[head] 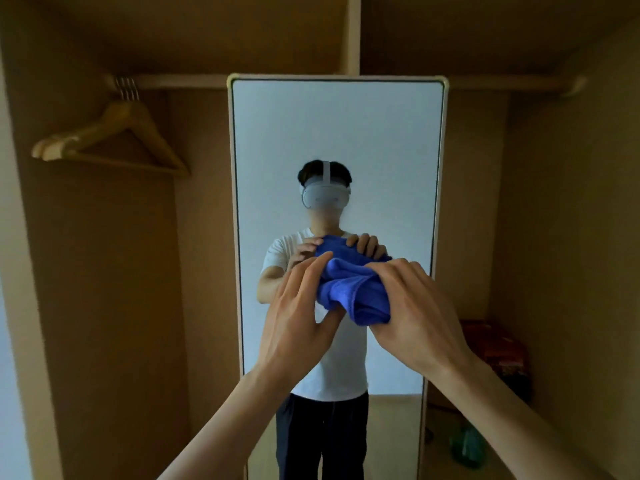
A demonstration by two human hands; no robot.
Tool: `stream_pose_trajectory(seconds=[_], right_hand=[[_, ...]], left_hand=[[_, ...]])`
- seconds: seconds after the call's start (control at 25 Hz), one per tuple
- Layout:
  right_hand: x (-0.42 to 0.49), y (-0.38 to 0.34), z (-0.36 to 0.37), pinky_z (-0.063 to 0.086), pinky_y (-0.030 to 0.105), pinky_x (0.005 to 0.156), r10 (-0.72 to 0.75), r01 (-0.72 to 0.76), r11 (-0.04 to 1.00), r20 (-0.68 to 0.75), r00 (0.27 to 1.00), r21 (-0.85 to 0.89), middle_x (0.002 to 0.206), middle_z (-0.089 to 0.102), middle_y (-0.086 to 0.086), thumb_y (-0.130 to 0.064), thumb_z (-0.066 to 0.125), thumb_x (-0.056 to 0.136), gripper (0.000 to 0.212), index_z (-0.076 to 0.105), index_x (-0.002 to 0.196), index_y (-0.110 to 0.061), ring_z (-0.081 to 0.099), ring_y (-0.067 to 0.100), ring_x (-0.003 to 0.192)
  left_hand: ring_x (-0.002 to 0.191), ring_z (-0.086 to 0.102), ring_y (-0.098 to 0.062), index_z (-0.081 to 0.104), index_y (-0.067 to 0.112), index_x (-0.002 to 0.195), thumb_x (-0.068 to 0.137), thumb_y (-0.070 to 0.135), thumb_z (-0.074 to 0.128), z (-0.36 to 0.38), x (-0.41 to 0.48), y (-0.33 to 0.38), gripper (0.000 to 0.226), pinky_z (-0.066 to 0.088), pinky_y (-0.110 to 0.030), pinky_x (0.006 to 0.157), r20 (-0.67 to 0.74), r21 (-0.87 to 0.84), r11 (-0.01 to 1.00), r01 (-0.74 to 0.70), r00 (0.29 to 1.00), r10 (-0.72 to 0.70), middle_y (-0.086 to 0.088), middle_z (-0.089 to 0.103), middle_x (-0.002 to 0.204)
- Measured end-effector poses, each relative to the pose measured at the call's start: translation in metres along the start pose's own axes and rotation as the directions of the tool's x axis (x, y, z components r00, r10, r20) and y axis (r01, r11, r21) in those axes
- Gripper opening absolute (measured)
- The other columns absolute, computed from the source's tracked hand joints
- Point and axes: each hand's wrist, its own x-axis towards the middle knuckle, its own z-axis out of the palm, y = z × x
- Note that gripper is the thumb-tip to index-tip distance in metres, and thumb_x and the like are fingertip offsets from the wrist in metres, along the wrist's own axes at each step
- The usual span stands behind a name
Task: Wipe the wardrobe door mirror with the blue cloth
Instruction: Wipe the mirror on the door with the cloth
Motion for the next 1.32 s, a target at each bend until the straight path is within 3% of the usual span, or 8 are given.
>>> stream_pose_trajectory(seconds=[0.16, 0.64, 0.72, 0.84, 1.04, 1.16, 1.24, 1.32], right_hand=[[0.038, -0.003, -0.017, 0.056, 0.044, 0.078, 0.001, -0.003, 1.0, -0.061, 0.998, -0.02, 0.118, 0.06, 0.004, -0.029, 0.08, 0.076, 0.065, 0.055, 0.134, -0.015, 0.058, 0.025, 0.104], [0.162, 0.024, -0.056, 0.053, 0.034, 0.068, -0.116, 0.091, 0.99, -0.268, 0.957, -0.104, 0.11, 0.057, -0.005, -0.056, 0.063, 0.08, 0.053, 0.053, 0.12, -0.023, 0.055, 0.015, 0.098], [0.186, 0.032, -0.066, 0.05, 0.029, 0.066, -0.151, 0.11, 0.979, -0.245, 0.958, -0.173, 0.109, 0.052, -0.01, -0.062, 0.059, 0.079, 0.052, 0.05, 0.116, -0.027, 0.051, 0.01, 0.097], [0.216, 0.044, -0.08, 0.044, 0.024, 0.07, -0.193, 0.149, 0.964, -0.191, 0.963, -0.221, 0.115, 0.051, -0.013, -0.056, 0.07, 0.079, 0.05, 0.051, 0.116, -0.028, 0.049, 0.009, 0.103], [0.249, 0.061, -0.095, 0.043, 0.028, 0.081, -0.177, 0.148, 0.964, -0.118, 0.977, -0.221, 0.127, 0.057, -0.013, -0.052, 0.068, 0.079, 0.054, 0.051, 0.126, -0.032, 0.051, 0.011, 0.114], [0.261, 0.064, -0.101, 0.049, 0.03, 0.078, -0.15, 0.137, 0.976, -0.066, 0.986, -0.171, 0.107, 0.061, -0.016, -0.054, 0.063, 0.081, 0.038, 0.053, 0.113, -0.036, 0.056, 0.008, 0.103], [0.266, 0.065, -0.104, 0.048, 0.027, 0.064, -0.123, 0.116, 0.98, -0.032, 0.992, -0.161, 0.084, 0.061, -0.018, -0.054, 0.059, 0.082, 0.021, 0.051, 0.092, -0.038, 0.061, 0.007, 0.078], [0.268, 0.065, -0.105, 0.042, 0.024, 0.056, -0.09, 0.088, 0.981, -0.005, 0.996, -0.17, 0.069, 0.058, -0.013, -0.05, 0.059, 0.084, 0.018, 0.047, 0.08, -0.037, 0.058, 0.006, 0.06]], left_hand=[[0.133, 0.049, -0.016, 0.043, 0.015, 0.15, 0.09, 0.024, 0.074, -0.015, 0.041, 0.007, 0.068, 0.045, -0.036, 0.109, -0.047, -0.033, 0.998, -0.062, 0.997, 0.06, 0.001, 0.052, 0.146], [0.131, 0.046, -0.015, 0.039, 0.024, 0.151, 0.092, 0.041, 0.07, -0.051, 0.179, 0.005, 0.069, 0.041, -0.034, 0.107, -0.008, 0.136, 0.964, -0.229, 0.973, 0.232, 0.006, 0.052, 0.144], [0.132, 0.045, -0.016, 0.038, 0.025, 0.151, 0.091, 0.039, 0.071, -0.052, 0.205, 0.004, 0.07, 0.041, -0.035, 0.109, 0.0, 0.16, 0.96, -0.231, 0.972, 0.234, 0.006, 0.052, 0.146], [0.134, 0.044, -0.019, 0.039, 0.025, 0.15, 0.088, 0.046, 0.071, -0.055, 0.241, 0.003, 0.073, 0.039, -0.036, 0.111, 0.018, 0.263, 0.932, -0.25, 0.967, 0.255, 0.004, 0.051, 0.147], [0.15, 0.027, -0.024, 0.029, 0.018, 0.157, 0.083, 0.059, 0.065, -0.053, 0.286, 0.005, 0.092, 0.023, -0.04, 0.121, 0.075, 0.384, 0.894, -0.229, 0.973, 0.217, -0.003, 0.035, 0.161], [0.15, 0.028, -0.024, 0.035, 0.021, 0.154, 0.079, 0.071, 0.049, -0.05, 0.3, 0.006, 0.092, 0.019, -0.043, 0.122, 0.109, 0.43, 0.878, -0.209, 0.978, 0.179, -0.002, 0.038, 0.16], [0.14, 0.041, -0.021, 0.048, 0.027, 0.142, 0.077, 0.073, 0.043, -0.048, 0.304, 0.004, 0.08, 0.025, -0.042, 0.119, 0.124, 0.448, 0.867, -0.218, 0.976, 0.181, 0.004, 0.051, 0.149], [0.131, 0.047, -0.018, 0.056, 0.03, 0.129, 0.077, 0.073, 0.043, -0.047, 0.305, 0.002, 0.068, 0.029, -0.04, 0.114, 0.118, 0.442, 0.87, -0.218, 0.976, 0.185, 0.008, 0.056, 0.14]])
